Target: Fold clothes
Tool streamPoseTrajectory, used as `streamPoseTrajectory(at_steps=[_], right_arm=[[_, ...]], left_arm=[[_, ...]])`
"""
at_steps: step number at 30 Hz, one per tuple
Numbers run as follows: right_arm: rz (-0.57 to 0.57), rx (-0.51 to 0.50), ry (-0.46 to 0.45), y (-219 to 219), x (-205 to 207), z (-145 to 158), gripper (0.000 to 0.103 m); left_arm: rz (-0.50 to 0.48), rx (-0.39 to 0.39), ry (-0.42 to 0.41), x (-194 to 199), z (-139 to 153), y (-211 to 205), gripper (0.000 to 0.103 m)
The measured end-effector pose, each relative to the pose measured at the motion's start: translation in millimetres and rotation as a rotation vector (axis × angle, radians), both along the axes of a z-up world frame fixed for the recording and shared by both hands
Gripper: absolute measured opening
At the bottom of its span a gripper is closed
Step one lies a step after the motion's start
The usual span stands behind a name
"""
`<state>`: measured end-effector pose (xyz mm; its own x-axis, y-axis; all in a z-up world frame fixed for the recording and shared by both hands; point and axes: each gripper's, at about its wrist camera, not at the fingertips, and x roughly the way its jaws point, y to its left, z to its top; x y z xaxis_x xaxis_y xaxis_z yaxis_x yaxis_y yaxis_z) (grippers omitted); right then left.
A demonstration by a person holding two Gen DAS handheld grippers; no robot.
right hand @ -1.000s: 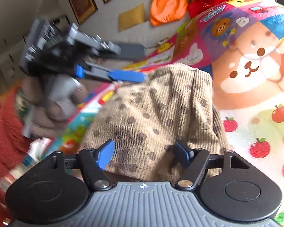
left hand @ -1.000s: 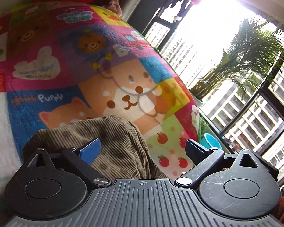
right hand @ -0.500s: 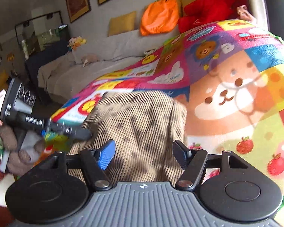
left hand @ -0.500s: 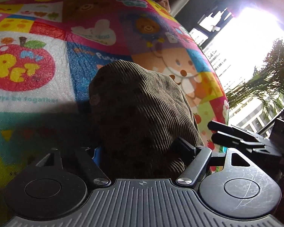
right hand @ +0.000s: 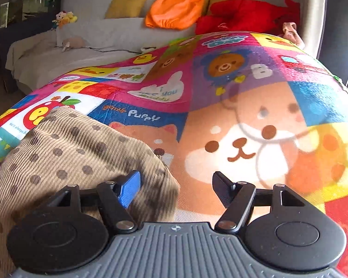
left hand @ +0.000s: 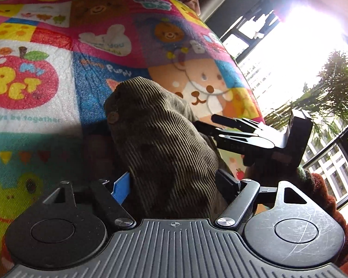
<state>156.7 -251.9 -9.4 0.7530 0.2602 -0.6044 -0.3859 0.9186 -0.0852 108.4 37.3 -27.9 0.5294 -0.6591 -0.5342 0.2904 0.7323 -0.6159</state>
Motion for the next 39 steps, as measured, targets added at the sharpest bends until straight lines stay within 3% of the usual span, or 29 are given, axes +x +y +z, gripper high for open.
streamPoseTrajectory(at_steps=[3, 6, 8, 11, 16, 20, 24, 26, 28, 30, 33, 36, 39], right_arm=[[0.022, 0.046, 0.0, -18.2, -28.5, 8.6, 0.069], [0.036, 0.05, -0.027, -28.4, -55.4, 17.5, 0.072], [0.041, 0.053, -0.052, -32.9, -70.5, 25.2, 0.072], [0.04, 0.053, -0.099, -37.0, -87.6, 35.8, 0.075], [0.051, 0.149, -0.074, -38.3, -97.3, 38.9, 0.078], [0.116, 0.184, -0.007, -22.8, -97.1, 22.8, 0.085], [0.109, -0.009, -0.012, -9.0, -93.9, -7.9, 0.085], [0.087, 0.018, 0.003, -17.1, -90.4, -11.5, 0.085], [0.068, 0.077, 0.028, -26.1, -86.4, -10.4, 0.085], [0.073, 0.109, 0.021, -27.7, -84.6, -5.9, 0.085], [0.082, 0.155, 0.071, -29.6, -73.6, -10.5, 0.088], [0.078, 0.206, 0.139, -31.4, -63.8, -23.6, 0.088], [0.101, 0.232, 0.155, -21.5, -60.1, -27.9, 0.079]], left_arm=[[-0.01, -0.016, 0.02, -8.9, -3.6, -0.2, 0.062], [-0.021, -0.033, 0.025, -16.2, -4.7, -6.1, 0.036], [-0.034, -0.058, 0.021, -20.9, -2.3, -9.3, 0.032], [-0.096, -0.129, 0.013, -29.8, 5.5, -15.6, 0.032], [-0.128, -0.07, 0.033, -39.1, -0.9, -29.1, 0.033], [-0.138, -0.039, 0.043, -44.9, -5.4, -35.4, 0.048], [-0.108, -0.048, 0.014, -47.8, 2.2, -28.4, 0.075], [-0.046, -0.078, -0.01, -41.9, 11.0, -15.0, 0.091], [0.018, -0.095, 0.011, -27.1, 10.0, -8.3, 0.094], [0.07, -0.105, 0.049, -10.0, 4.7, -6.5, 0.093], [0.045, -0.069, 0.079, 2.8, -7.8, -19.5, 0.09], [0.017, -0.022, 0.072, 8.7, -13.5, -25.5, 0.074], [0.012, 0.001, 0.062, 15.8, -14.6, -20.7, 0.069]])
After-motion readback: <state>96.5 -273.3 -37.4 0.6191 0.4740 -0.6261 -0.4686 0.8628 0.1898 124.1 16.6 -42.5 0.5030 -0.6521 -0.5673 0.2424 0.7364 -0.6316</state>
